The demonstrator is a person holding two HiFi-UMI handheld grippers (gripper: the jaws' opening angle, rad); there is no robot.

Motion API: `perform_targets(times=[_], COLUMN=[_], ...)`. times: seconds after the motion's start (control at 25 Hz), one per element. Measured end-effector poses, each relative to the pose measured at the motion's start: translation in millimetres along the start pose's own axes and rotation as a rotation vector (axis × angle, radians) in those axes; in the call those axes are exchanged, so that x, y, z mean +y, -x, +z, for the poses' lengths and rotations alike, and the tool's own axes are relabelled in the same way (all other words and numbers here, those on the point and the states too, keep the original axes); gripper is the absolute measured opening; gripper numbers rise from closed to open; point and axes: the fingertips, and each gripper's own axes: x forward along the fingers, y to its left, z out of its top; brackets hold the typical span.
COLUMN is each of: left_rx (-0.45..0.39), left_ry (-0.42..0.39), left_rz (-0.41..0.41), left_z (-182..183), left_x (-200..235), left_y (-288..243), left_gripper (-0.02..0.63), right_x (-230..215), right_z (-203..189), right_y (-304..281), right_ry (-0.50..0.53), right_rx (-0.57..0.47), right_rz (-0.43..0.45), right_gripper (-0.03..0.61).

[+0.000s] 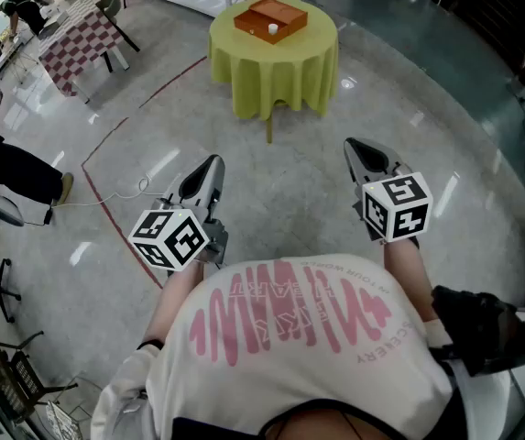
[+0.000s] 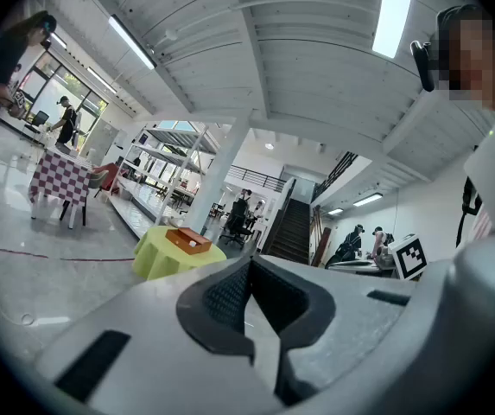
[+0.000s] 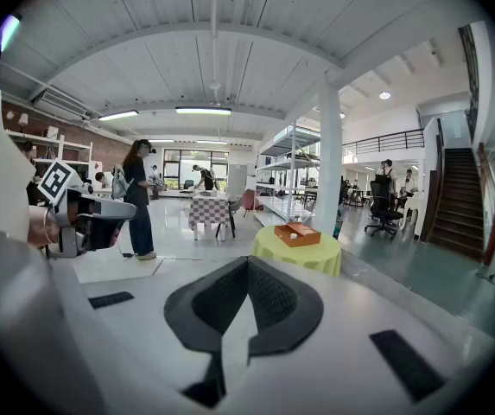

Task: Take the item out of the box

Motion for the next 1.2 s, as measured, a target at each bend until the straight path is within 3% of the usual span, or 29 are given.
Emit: perform_targets(times=[0.56,0.72,1.2], left_rx=[0.004,-0.002,0.011], left_ry=[0.007,0.018,0.003], left_rz=[-0.004,-0.016,-0.045], left_z=[-1.1,3.2,17.2], left_x=[14.7,22.1,68.7], left_y=[2.2,5.5,7.5], left_gripper=[0.008,0.008,0.008], right_x=[11.7,18.1,47.0], right_z=[2.1,11.3,16.7], right_y=[-13.6,-18.3,-63.5], right_ry=[0.006,-0.031,-0.056], right_rx=[0.002,-0.046,-0.071], right_rz=[0.000,0.006,0.005], right_gripper=[0.005,0.005,0.006])
